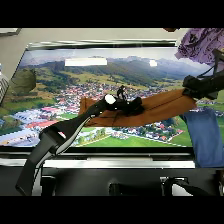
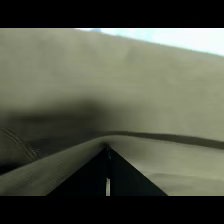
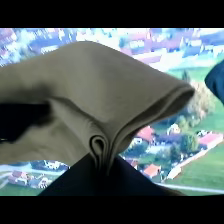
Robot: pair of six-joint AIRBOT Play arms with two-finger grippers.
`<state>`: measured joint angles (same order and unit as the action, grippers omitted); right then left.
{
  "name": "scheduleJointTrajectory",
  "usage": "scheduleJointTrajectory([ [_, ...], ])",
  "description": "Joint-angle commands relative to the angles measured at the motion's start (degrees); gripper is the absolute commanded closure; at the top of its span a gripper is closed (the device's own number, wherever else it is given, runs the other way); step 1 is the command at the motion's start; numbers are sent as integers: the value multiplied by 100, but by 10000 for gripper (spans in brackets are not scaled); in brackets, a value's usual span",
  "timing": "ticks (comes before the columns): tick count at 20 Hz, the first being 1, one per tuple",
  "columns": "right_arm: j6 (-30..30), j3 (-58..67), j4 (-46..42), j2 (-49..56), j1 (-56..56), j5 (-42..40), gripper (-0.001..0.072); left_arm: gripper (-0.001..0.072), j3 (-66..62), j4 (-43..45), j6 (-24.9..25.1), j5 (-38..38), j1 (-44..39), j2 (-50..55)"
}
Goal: Fold the clothes and pants, and hang the long-sleeved shirts on hangers.
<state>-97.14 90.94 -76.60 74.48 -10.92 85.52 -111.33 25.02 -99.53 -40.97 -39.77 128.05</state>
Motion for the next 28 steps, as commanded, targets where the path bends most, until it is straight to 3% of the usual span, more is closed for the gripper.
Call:
scheduleJointTrajectory([
  [1, 2, 382, -7, -13, 7, 85, 680, 689, -442, -227, -109, 87, -136, 352],
  [5, 9, 442, -17, -13, 4, 170, 680, 689, -452, -299, -94, -26, -11, 284],
  [7, 7, 446, -13, -13, 7, 153, 680, 690, -452, -243, 7, -450, 269, 146],
  [10, -7, 446, 483, -13, 17, 111, 680, 691, -452, 514, -4, -1307, 933, -341],
  [12, -260, 446, 933, -13, 199, -7, 680, 691, -452, 1364, -140, -1987, 1467, -861],
  [18, -1565, 444, 640, 103, 2085, -839, 680, 690, -452, 3626, -164, -3731, 3056, -2636],
  [25, -2699, 446, 498, 1115, 4083, -2310, 681, 689, -452, 3864, -162, -3993, 4572, -3794],
  [28, -2881, 446, 610, 1648, 4527, -2920, 681, 689, -450, 3862, -76, -4293, 4940, -3840],
])
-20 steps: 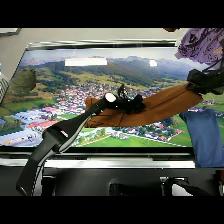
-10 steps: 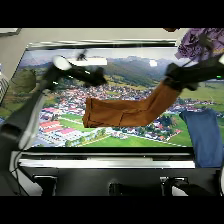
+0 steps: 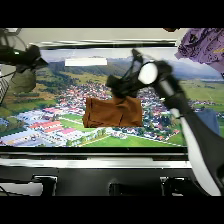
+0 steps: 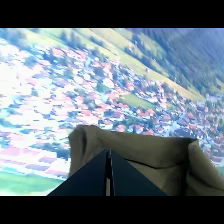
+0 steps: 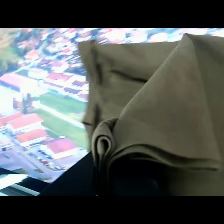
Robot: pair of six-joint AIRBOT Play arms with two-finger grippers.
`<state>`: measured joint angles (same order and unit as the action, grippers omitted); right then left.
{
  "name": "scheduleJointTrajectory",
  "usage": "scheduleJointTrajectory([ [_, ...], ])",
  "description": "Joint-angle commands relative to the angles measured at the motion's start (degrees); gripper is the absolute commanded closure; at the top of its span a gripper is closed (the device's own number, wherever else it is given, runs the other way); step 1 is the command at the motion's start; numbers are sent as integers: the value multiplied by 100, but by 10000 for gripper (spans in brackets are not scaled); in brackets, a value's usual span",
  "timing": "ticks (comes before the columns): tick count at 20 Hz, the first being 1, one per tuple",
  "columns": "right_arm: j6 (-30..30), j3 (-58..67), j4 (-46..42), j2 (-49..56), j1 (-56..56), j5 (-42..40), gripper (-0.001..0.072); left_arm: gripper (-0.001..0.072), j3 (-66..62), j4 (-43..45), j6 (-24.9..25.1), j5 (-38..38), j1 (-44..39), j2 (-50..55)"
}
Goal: Fold the clothes and pants, and hang the long-sleeved shirts on hangers.
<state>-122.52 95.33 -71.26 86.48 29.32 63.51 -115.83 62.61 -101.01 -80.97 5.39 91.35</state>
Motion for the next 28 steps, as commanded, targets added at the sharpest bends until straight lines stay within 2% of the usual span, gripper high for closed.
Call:
scheduleJointTrajectory([
  [1, -413, 7, 155, 627, 590, -863, 681, 689, 0, 105, 70, -367, 520, -157],
  [5, -433, 7, 625, 1185, 669, -1182, 680, 688, 4, 105, 70, -367, 721, -153],
  [13, -428, 7, 688, 1563, 671, -1421, 678, 688, 13, 105, 72, -367, 741, -151],
  [14, -426, 7, 743, 1609, 671, -1462, 645, 688, 13, 105, 72, -367, 741, -151],
  [15, -398, 7, 804, 1639, 671, -1502, 544, 687, 13, 105, 72, -367, 739, -151],
  [17, 2, 7, 879, 1617, 669, -1563, 284, 688, 13, 105, 142, -367, 739, -151],
  [18, 164, 22, 857, 1572, 669, -1567, 204, 687, 13, 105, 199, -367, 739, -149],
  [19, 195, 63, 796, 1510, 638, -1563, 161, 687, 13, 105, 199, -367, 739, -146],
  [22, 188, 358, 658, 1276, 260, -1237, 155, 687, 13, 103, 197, -367, 739, -127],
  [24, 295, 634, 658, 1158, -219, -601, 155, 687, 13, 103, 197, -367, 739, -103],
  [28, 1156, 859, 675, 920, -1379, 621, 147, 687, 15, 101, 197, -367, 739, -74],
])
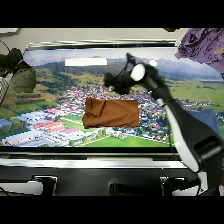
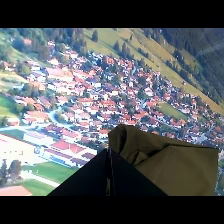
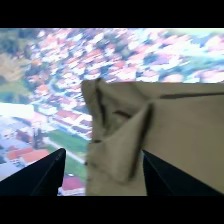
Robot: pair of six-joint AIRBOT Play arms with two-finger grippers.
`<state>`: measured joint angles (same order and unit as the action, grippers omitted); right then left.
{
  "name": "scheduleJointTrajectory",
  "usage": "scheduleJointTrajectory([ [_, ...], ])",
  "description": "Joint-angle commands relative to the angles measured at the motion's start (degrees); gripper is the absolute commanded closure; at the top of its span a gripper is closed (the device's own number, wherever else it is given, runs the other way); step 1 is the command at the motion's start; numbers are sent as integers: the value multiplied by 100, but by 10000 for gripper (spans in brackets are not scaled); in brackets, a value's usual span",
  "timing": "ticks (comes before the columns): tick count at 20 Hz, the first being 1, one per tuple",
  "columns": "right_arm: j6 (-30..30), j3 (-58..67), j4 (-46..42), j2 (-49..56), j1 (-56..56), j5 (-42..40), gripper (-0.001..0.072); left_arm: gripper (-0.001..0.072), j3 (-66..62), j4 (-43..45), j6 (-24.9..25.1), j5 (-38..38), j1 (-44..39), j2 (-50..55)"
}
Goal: Fold the clothes and pants, and hang the long-sleeved shirts on hangers.
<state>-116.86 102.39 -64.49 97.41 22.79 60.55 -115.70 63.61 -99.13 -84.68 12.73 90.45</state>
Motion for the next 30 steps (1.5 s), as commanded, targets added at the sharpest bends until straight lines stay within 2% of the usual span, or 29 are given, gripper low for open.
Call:
scheduleJointTrajectory([
  [1, 828, 153, 11, -219, -1056, 1180, 125, 687, 2, 0, 9, 2, 4, 15],
  [2, 1139, 151, 107, -234, -1447, 1460, 56, 687, 2, 0, 11, 4, 4, 15],
  [3, 1405, 109, 212, -232, -1821, 1674, 60, 687, 2, 0, 11, 4, 4, 15],
  [5, 1943, -260, 575, -232, -2579, 1939, 98, 687, 2, 0, 11, 4, 4, 15],
  [8, 2830, -1357, 1453, -221, -3254, 1891, 120, 687, 0, -2, 9, 4, 4, 15],
  [10, 3353, -2070, 1727, -151, -3412, 1729, 163, 686, 0, 0, 11, 4, 4, 15],
  [13, 4017, -2837, 2245, 31, -3362, 1322, 169, 686, 2, 4, 11, 13, 4, 15],
  [15, 4363, -3145, 2791, 212, -3307, 1056, 179, 686, 2, 7, 11, 31, 4, 28],
  [17, 4450, -3193, 2918, 400, -3167, 870, 232, 686, 2, 4, 9, 26, 4, 44],
  [22, 4555, -3193, 2933, 675, -2623, 605, 232, 686, 2, 4, 9, 24, 4, 44],
  [24, 4535, -3193, 2938, 715, -2474, 544, 334, 686, 2, 4, 9, 24, 4, 44],
  [25, 4522, -3191, 2946, 713, -2426, 544, 428, 686, 2, 4, 9, 24, 4, 44],
  [26, 4527, -3187, 3021, 710, -2402, 588, 590, 686, 2, 4, 9, 24, 4, 44],
  [27, 4531, -3187, 3110, 684, -2409, 623, 672, 686, 2, 4, 9, 24, 4, 44],
  [30, 4262, -3016, 3084, 356, -2409, 516, 682, 686, 2, 4, 9, 24, 4, 44],
])
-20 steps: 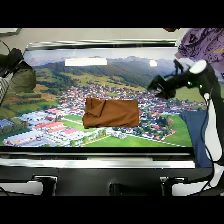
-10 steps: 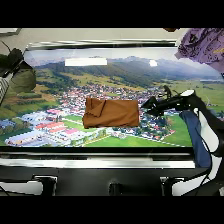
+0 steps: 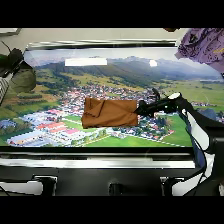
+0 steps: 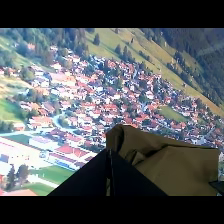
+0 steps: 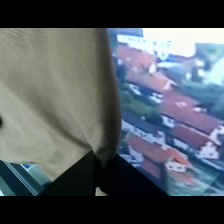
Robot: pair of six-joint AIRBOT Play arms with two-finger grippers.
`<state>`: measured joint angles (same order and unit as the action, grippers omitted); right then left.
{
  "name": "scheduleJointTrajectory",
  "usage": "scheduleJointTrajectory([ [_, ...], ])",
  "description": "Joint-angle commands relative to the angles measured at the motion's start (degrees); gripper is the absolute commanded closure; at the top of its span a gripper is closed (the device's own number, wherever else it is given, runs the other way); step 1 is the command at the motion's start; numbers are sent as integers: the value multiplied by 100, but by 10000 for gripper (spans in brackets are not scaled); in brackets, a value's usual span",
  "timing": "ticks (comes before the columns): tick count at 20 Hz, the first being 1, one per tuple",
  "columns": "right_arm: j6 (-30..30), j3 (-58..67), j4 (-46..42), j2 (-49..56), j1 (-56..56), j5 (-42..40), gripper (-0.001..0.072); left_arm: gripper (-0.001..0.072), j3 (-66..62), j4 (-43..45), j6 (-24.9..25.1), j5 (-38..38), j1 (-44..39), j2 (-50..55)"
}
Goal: Fold the clothes and pants, and hang the long-sleeved shirts on hangers.
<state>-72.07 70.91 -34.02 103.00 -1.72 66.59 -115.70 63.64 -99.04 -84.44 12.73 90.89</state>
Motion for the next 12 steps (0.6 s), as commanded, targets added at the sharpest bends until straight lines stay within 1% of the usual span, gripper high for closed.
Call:
scheduleJointTrajectory([
  [1, -503, 343, -186, -280, 44, -164, 682, 686, 2, 2, 0, 0, 4, 0],
  [2, -964, 649, -505, -313, 42, -236, 682, 686, 2, 2, 0, 0, 4, 0],
  [4, -1622, 1368, -1095, -306, -83, -295, 682, 686, 2, -11, 0, -4, 4, 0],
  [6, -2223, 1993, -1384, -304, -321, -363, 682, 686, 2, -13, 0, -7, 4, 0],
  [9, -2817, 2634, -1493, -306, -844, -387, 682, 686, 2, -13, 0, -9, 4, 0],
  [12, -3241, 3108, -1569, -306, -1447, -391, 683, 686, 2, -13, -2, -26, 4, 0],
])
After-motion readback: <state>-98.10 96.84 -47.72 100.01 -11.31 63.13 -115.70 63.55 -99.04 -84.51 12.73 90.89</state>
